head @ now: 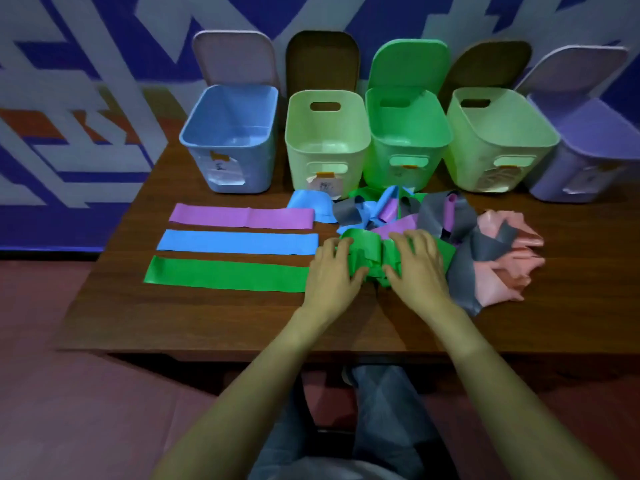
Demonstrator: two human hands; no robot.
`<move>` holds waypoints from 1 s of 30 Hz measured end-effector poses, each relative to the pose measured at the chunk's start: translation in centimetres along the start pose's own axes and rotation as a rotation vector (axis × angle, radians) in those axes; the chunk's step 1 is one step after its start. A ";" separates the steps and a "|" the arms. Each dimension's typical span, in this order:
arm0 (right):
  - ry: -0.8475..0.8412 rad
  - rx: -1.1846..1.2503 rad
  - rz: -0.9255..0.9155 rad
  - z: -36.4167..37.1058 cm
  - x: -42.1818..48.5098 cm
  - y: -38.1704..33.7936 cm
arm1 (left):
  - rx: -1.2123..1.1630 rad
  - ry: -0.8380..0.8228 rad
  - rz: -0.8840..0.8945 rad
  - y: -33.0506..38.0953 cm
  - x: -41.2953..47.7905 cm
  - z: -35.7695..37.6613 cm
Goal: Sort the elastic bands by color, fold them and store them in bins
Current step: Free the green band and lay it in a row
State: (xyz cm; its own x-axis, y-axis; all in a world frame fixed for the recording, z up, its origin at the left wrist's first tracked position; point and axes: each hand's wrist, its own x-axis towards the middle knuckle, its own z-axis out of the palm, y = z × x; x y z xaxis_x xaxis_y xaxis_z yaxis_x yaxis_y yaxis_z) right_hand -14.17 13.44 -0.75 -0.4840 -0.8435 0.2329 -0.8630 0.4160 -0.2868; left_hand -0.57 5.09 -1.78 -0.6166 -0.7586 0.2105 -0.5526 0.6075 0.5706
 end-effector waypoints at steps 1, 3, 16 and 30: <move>-0.047 -0.006 0.039 0.1 -0.5 0.9 | 0.008 -0.054 -0.021 0.1 0.1 0.7; -0.065 0.008 0.067 0.5 -1.3 2.4 | -0.021 -0.097 -0.051 0.0 0.0 1.7; 0.354 0.479 0.195 -2.4 -2.0 2.7 | -0.445 0.090 -0.031 2.6 0.5 -1.4; 0.193 0.992 0.194 -4.7 2.8 -1.3 | -0.558 -0.111 -0.149 5.2 3.1 -5.2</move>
State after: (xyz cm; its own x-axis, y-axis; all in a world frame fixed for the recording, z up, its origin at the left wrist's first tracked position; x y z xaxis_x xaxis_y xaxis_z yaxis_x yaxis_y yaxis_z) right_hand -15.06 12.08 4.62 -0.6933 -0.6859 0.2209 -0.3013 -0.0026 -0.9535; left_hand -2.45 4.68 5.98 -0.6264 -0.7789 0.0288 -0.2777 0.2576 0.9255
